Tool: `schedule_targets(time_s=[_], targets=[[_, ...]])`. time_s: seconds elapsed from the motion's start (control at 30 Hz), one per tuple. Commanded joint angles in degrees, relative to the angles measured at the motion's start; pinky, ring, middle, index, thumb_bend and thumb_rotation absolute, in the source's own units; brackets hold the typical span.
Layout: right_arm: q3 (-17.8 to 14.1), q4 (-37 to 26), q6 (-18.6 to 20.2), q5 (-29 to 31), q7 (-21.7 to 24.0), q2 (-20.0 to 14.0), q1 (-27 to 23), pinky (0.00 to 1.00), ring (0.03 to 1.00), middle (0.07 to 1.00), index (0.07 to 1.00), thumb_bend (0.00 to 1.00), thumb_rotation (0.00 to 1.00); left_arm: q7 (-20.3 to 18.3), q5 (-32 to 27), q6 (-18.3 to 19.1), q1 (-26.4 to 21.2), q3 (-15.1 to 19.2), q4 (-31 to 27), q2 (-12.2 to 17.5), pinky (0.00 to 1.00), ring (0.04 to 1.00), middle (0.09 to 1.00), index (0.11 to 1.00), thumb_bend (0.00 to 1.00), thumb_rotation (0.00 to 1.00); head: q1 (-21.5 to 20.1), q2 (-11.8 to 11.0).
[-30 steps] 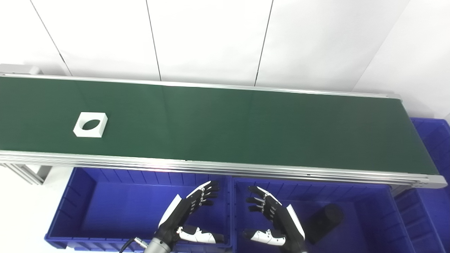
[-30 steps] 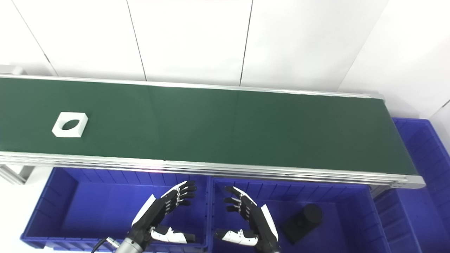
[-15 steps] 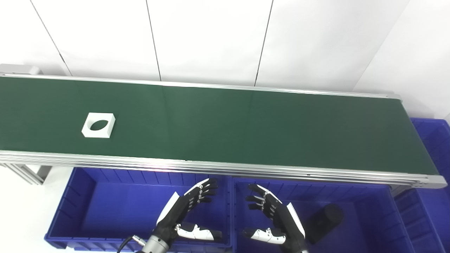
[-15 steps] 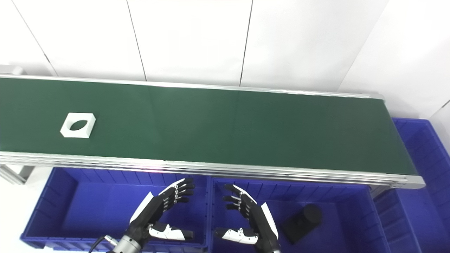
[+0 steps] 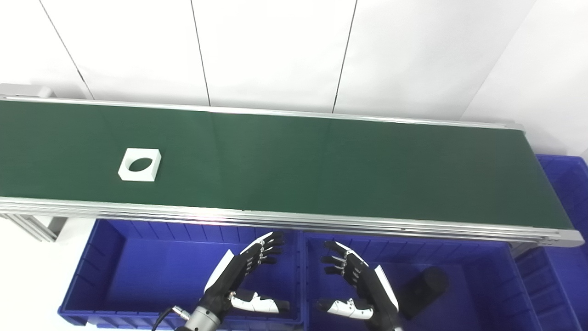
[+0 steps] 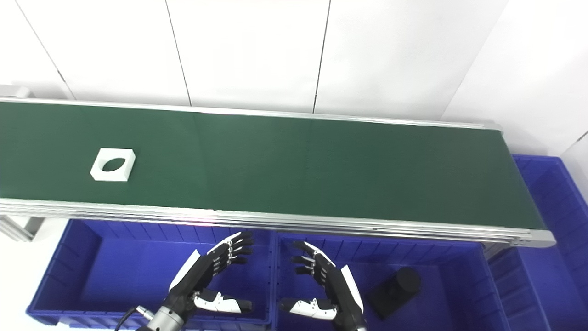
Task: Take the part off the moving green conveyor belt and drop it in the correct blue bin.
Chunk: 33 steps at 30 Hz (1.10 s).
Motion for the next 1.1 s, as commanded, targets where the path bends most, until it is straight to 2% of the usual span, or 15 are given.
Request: schedule_targets(time_s=[0.0, 0.23, 0.33, 0.43, 0.47, 0.5, 0.53, 0.57, 0.6, 0.63, 0.83, 1.07], targets=[[0.06, -1.65, -2.81, -0.05, -0.38, 0.41, -0.53, 0.72, 0.785, 0.883, 0.827, 0.95, 0.35, -0.14, -0.24, -2.15, -0.57, 0.07, -1.86, -0.34, 0.78, 0.83, 0.869, 0.888, 0.94, 0.24, 0.13, -0.29], [0.18, -1.41, -2.81, 0.1, -0.32, 0.37, -0.49, 0.72, 0.786, 0.884, 0.828, 0.95, 0.35, 0.24, 0.24, -2.15, -0.4, -0.06, -1.88, -0.32, 0.77, 0.828, 0.869, 0.89, 0.93, 0.23, 0.28, -0.7], [0.11, -0.93, -2.81, 0.2, -0.31, 0.41, -0.6, 0.72, 0.785, 0.884, 0.825, 0.95, 0.35, 0.08, -0.04, -2.15, -0.45, -0.02, -1.49, -0.46, 0.77, 0.83, 0.869, 0.892, 0.94, 0.23, 0.92, -1.68], [-0.17, -0.13, -2.81, 0.57, -0.02, 0.3, -0.74, 0.72, 0.783, 0.88, 0.823, 0.96, 0.35, 0.53, 0.26, -2.15, -0.81, -0.33, -0.25, -0.73, 0.77, 0.828, 0.866, 0.886, 0.93, 0.23, 3.8, -3.81], [-0.28, 0.19, -2.81, 0.71, 0.1, 0.25, -0.81, 0.72, 0.783, 0.88, 0.822, 0.96, 0.35, 0.84, 0.62, -2.15, -0.95, -0.47, 0.32, -0.82, 0.77, 0.827, 0.864, 0.882, 0.93, 0.23, 3.8, -3.81], [-0.49, 0.88, -2.81, 0.84, 0.26, 0.01, -1.03, 0.72, 0.783, 0.879, 0.822, 0.96, 0.35, 1.32, 1.04, -2.15, -1.22, -0.82, 1.02, -1.04, 0.77, 0.827, 0.864, 0.881, 0.93, 0.24, 6.44, -5.29], [-0.65, 1.42, -2.81, 0.91, 0.38, -0.18, -1.22, 0.72, 0.784, 0.879, 0.823, 0.96, 0.36, 1.68, 1.36, -2.15, -1.42, -1.1, 1.52, -1.2, 0.77, 0.826, 0.861, 0.879, 0.93, 0.24, 6.76, -5.48], [-0.99, 2.27, -2.81, 1.24, 0.86, -0.44, -1.52, 0.72, 0.785, 0.88, 0.823, 0.96, 0.36, 2.5, 2.11, -2.15, -1.78, -1.62, 2.42, -1.48, 0.77, 0.825, 0.859, 0.878, 0.93, 0.23, 8.91, -6.77], [-1.26, 2.9, -2.81, 1.5, 1.24, -0.61, -1.74, 0.72, 0.787, 0.884, 0.822, 0.96, 0.36, 3.14, 2.6, -2.15, -2.06, -2.05, 3.11, -1.66, 0.77, 0.825, 0.858, 0.873, 0.93, 0.24, 9.18, -6.95], [-1.63, 3.61, -2.81, 1.83, 1.73, -0.75, -1.99, 0.72, 0.788, 0.887, 0.822, 0.95, 0.36, 3.89, 2.92, -2.15, -2.38, -2.5, 3.89, -1.91, 0.77, 0.825, 0.858, 0.87, 0.93, 0.24, 10.62, -8.09], [-3.82, 6.56, -2.81, 3.04, 4.42, -0.47, -2.87, 0.71, 0.783, 0.894, 0.821, 0.97, 0.35, 7.33, 3.77, -2.16, -3.9, -4.52, 7.67, -2.66, 0.75, 0.808, 0.843, 0.841, 0.97, 0.24, 12.39, -10.89], [-5.36, 7.6, -2.81, 3.04, 5.94, 0.15, -3.23, 0.7, 0.766, 0.887, 0.797, 0.98, 0.33, 9.74, 4.33, -2.16, -4.8, -6.58, 8.75, -2.18, 0.73, 0.789, 0.838, 0.837, 0.99, 0.24, 12.48, -11.56]])
